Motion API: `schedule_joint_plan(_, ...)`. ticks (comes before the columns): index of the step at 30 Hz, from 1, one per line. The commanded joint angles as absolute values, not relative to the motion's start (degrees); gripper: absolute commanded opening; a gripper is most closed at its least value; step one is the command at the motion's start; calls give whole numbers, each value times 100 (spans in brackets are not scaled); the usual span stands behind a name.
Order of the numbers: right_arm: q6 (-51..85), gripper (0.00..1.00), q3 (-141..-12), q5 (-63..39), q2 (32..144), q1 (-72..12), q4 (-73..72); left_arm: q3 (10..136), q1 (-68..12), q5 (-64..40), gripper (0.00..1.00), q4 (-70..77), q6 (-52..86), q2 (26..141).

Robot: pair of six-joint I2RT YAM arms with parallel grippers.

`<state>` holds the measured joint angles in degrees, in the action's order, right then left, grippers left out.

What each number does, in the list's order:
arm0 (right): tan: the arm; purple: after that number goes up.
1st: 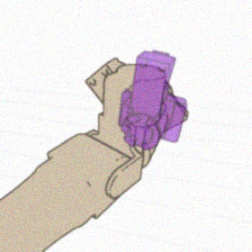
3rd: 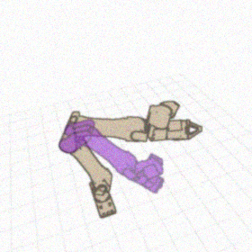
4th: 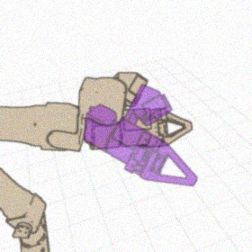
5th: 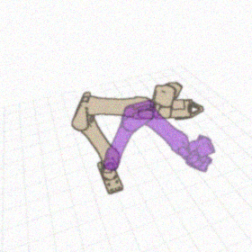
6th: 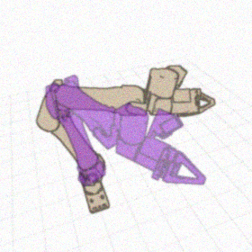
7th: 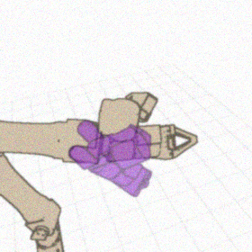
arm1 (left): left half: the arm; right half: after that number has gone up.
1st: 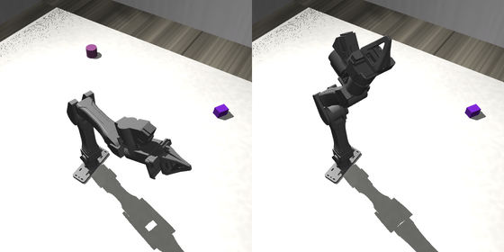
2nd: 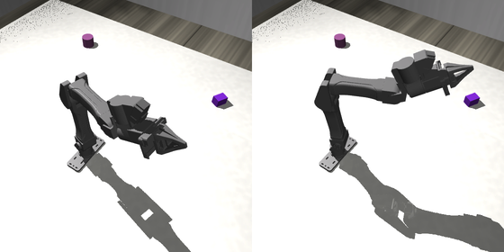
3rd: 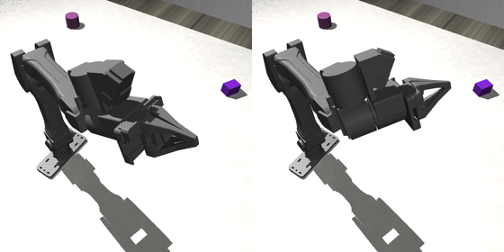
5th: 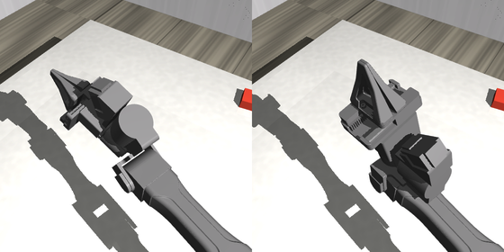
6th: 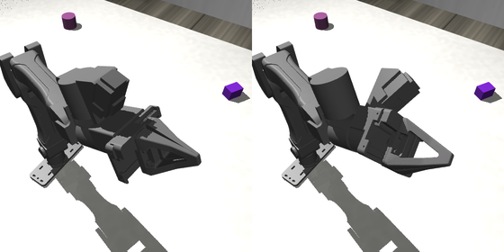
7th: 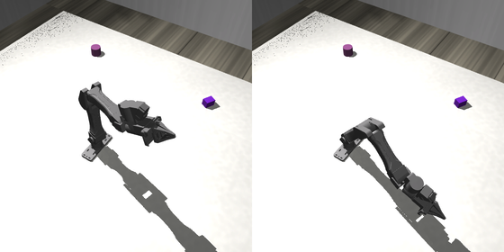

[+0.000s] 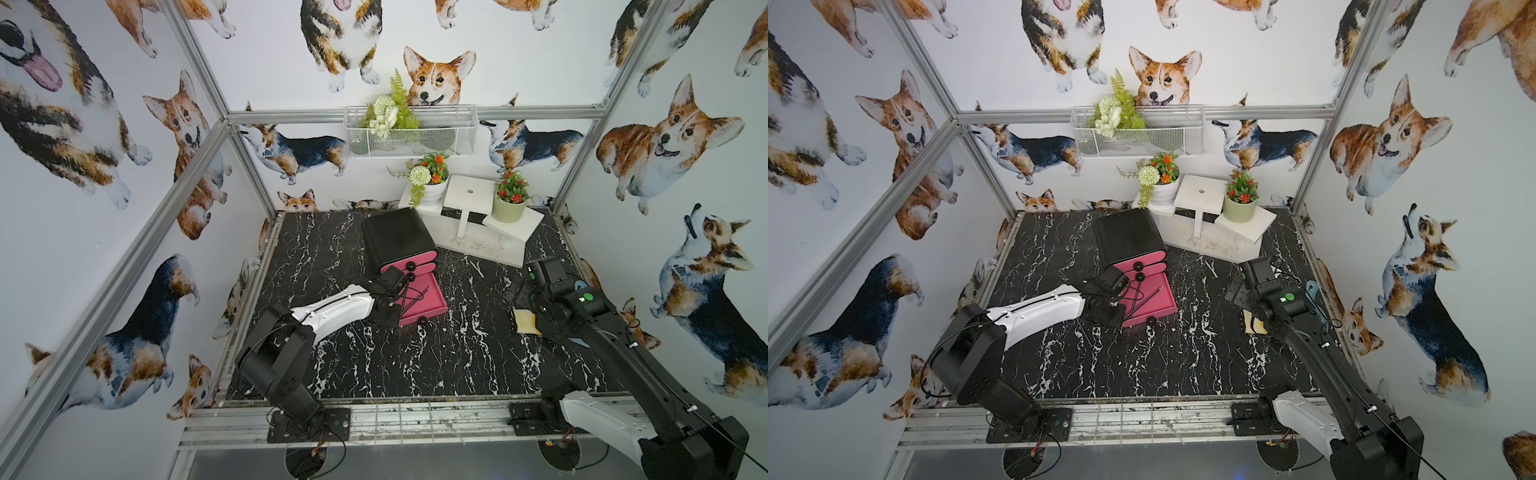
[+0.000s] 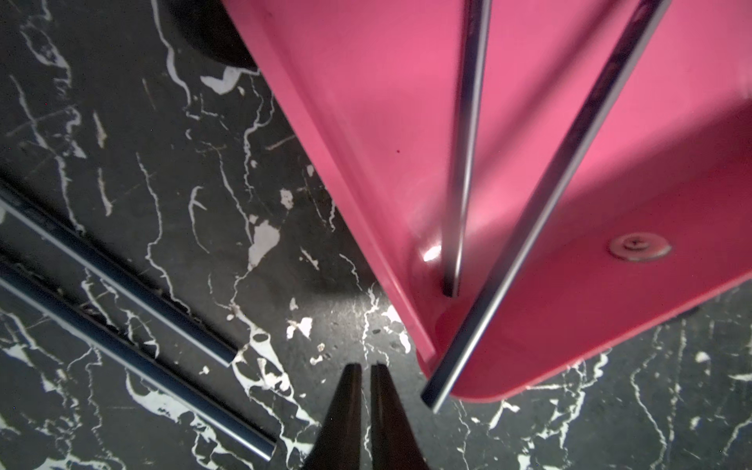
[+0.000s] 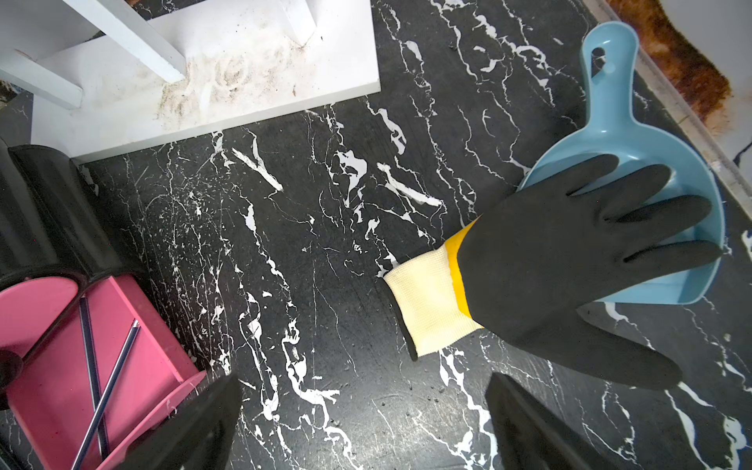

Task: Please place the pencils in the drawer according to their color
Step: Place the pencil in the drawer.

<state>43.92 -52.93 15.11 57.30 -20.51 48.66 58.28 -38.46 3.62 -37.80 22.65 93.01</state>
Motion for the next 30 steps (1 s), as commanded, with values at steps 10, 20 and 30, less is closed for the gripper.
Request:
schedule_joint_plan(10,4490,100,-5292,1670,5704,-2049,4860,6024,-3850,203,12,-3661,2208,9435)
schedule_joint_plan(20,4478,100,-5291,1670,5700,-2048,4843,6218,-3893,182,11,-3653,2187,9615)
schedule_joint_plan(30,4426,100,-5282,1608,5722,-2048,4808,5796,-3885,360,15,-4057,2101,9007)
